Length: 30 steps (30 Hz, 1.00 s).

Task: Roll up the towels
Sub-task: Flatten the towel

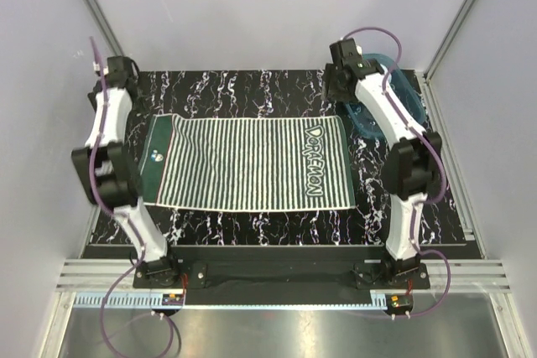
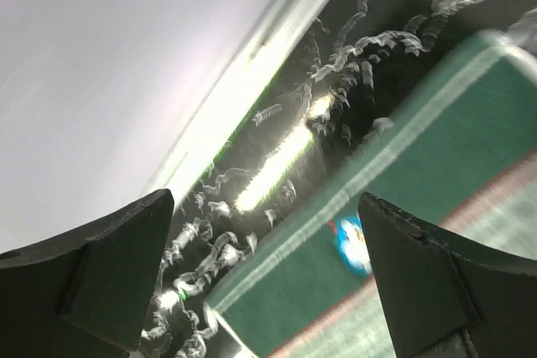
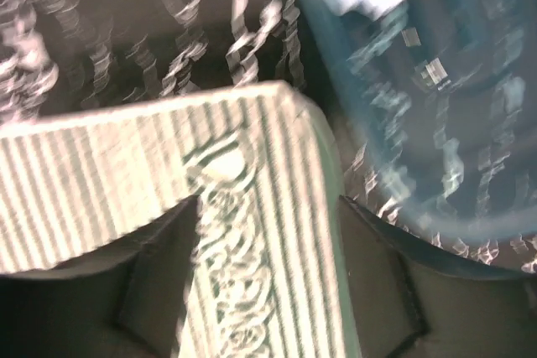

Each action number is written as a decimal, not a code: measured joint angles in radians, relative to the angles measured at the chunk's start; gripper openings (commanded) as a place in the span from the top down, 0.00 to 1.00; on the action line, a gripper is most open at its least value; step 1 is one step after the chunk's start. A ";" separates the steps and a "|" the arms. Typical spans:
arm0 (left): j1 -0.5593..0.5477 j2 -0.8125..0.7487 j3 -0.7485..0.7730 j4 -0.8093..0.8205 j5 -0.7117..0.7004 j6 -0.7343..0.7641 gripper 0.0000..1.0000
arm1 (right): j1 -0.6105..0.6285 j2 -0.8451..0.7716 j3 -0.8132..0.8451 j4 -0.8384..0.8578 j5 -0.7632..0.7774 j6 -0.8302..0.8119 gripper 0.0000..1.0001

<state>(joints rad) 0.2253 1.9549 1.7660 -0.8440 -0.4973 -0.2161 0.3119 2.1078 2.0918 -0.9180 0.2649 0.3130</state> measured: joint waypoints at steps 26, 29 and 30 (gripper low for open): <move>0.372 -0.502 -1.041 0.451 0.886 -0.394 0.02 | 0.002 -0.049 -0.552 0.230 -0.466 0.105 0.64; 0.386 -0.539 -1.054 0.446 0.881 -0.390 0.01 | 0.002 -0.049 -0.576 0.238 -0.467 0.105 0.64; 0.387 -0.559 -1.054 0.436 0.876 -0.389 0.01 | 0.001 -0.049 -0.580 0.241 -0.467 0.104 0.64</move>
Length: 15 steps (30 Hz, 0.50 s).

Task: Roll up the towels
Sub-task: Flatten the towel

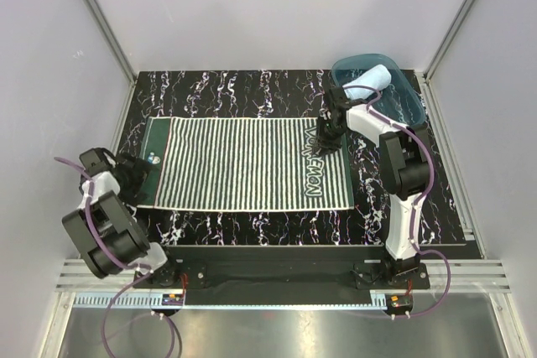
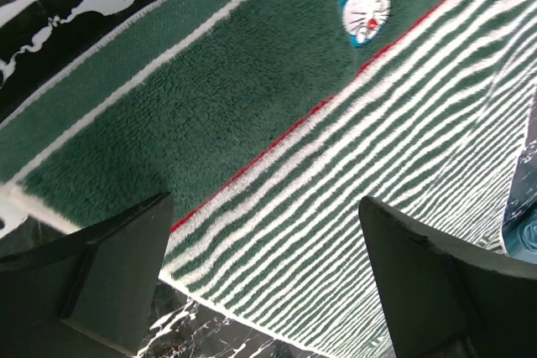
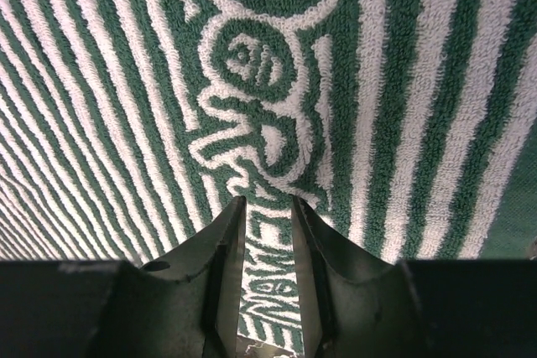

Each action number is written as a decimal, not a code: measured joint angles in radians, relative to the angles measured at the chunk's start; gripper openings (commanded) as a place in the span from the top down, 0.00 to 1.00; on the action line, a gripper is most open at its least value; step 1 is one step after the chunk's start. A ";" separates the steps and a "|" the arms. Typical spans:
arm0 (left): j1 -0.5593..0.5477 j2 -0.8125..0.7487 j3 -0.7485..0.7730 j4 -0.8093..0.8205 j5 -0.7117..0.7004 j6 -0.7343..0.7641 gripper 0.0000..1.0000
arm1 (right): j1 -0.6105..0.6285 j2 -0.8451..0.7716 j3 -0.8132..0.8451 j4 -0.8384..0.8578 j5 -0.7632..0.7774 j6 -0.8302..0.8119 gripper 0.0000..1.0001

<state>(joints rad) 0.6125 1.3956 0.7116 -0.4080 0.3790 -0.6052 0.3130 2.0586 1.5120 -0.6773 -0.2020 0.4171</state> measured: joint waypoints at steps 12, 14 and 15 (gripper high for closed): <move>0.035 -0.381 0.051 -0.174 -0.269 0.002 0.02 | 0.000 -0.111 -0.043 -0.019 0.011 -0.017 0.59; 0.085 -0.389 0.037 -0.187 -0.278 -0.003 0.06 | 0.000 -0.161 -0.058 -0.023 0.016 -0.019 0.58; 0.109 -0.391 0.022 -0.185 -0.281 -0.003 0.07 | 0.000 -0.188 -0.066 -0.025 0.018 -0.019 0.57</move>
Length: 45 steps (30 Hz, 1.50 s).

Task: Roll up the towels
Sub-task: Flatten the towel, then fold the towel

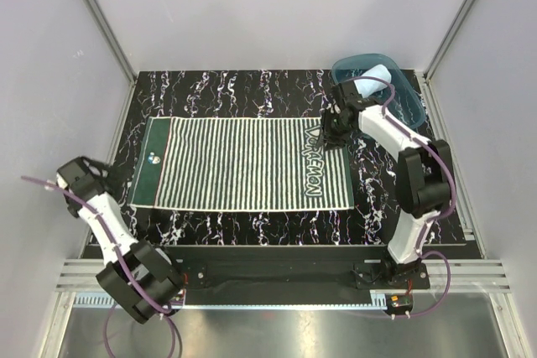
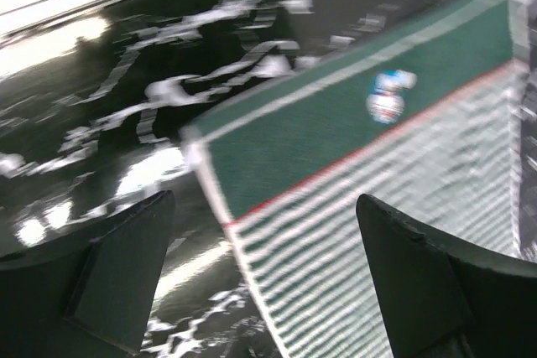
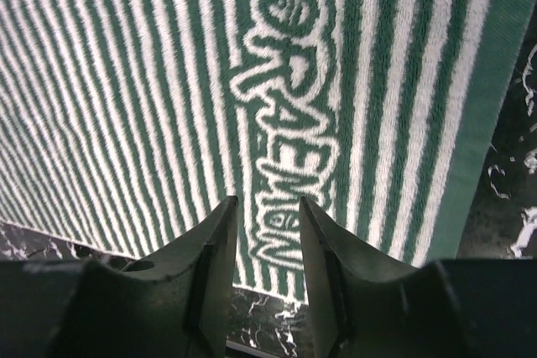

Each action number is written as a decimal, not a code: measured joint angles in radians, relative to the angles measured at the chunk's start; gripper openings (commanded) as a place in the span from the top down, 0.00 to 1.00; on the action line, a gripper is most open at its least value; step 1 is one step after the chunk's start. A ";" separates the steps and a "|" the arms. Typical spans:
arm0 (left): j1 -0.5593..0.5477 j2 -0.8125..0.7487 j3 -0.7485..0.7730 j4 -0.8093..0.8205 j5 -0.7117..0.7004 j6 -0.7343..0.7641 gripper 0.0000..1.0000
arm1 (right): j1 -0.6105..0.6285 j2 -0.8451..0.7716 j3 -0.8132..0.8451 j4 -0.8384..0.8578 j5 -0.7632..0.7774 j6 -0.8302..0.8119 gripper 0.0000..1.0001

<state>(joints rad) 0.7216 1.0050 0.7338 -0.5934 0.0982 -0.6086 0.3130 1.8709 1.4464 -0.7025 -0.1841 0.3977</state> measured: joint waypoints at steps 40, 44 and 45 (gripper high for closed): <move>0.062 0.294 -0.201 0.385 0.086 -0.150 0.65 | 0.000 -0.152 -0.178 0.010 -0.019 0.008 0.61; 0.017 0.302 -0.206 0.388 0.086 -0.152 0.95 | 0.000 -0.168 -0.183 0.009 -0.016 0.007 0.61; 0.011 0.305 -0.209 0.390 0.086 -0.154 1.00 | 0.000 -0.173 -0.183 0.009 -0.016 0.006 0.61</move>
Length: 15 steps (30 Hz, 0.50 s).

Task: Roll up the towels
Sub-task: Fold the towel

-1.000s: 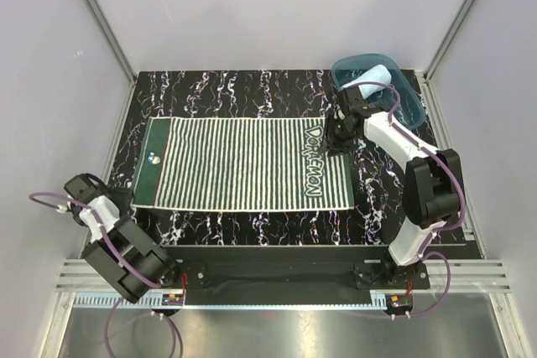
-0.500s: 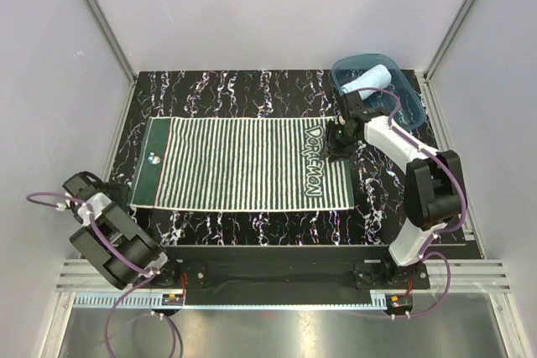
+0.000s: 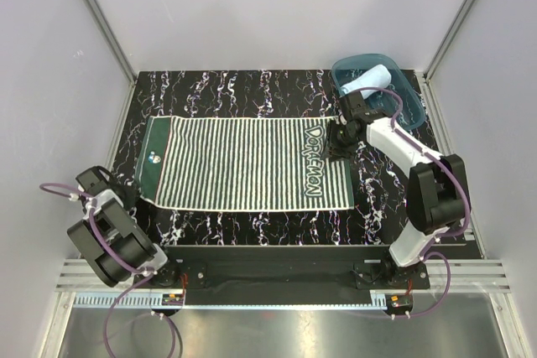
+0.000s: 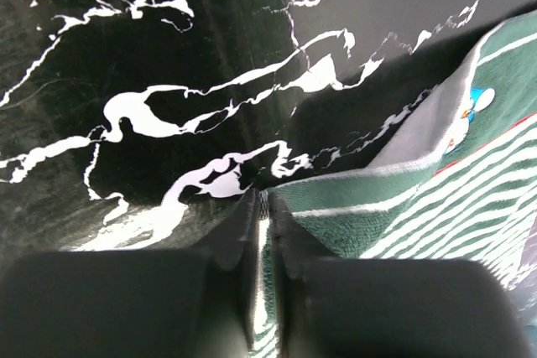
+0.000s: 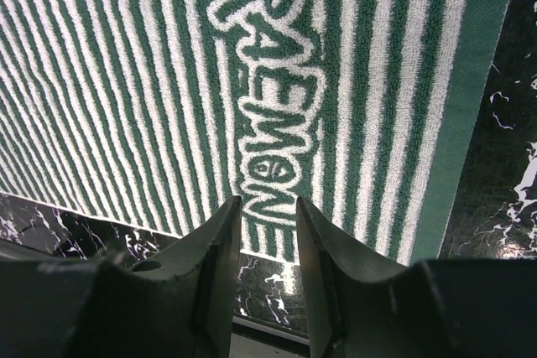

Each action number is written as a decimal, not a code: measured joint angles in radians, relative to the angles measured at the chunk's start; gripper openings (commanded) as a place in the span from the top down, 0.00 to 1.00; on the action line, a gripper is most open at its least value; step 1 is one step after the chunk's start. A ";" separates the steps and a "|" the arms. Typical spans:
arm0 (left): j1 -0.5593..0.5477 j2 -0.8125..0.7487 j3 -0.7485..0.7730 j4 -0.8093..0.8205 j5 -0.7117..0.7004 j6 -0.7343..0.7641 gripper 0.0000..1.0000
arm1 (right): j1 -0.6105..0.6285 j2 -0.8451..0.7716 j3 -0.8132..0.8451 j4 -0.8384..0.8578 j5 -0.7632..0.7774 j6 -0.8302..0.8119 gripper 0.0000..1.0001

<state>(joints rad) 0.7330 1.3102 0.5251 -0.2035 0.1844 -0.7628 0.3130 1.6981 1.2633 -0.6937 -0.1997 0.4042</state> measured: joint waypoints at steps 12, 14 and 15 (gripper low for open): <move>-0.002 -0.111 0.034 -0.078 0.003 0.037 1.00 | 0.000 -0.035 -0.006 -0.012 0.008 -0.004 0.62; -0.002 -0.164 0.078 -0.117 0.003 0.051 1.00 | 0.000 -0.050 -0.006 -0.018 0.008 -0.004 0.61; -0.002 -0.186 0.099 -0.130 0.006 0.059 1.00 | 0.000 -0.060 -0.007 -0.022 0.011 -0.004 0.61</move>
<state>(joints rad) 0.7311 1.1244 0.6243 -0.3332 0.1902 -0.7036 0.3134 1.6379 1.2564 -0.7155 -0.1890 0.4000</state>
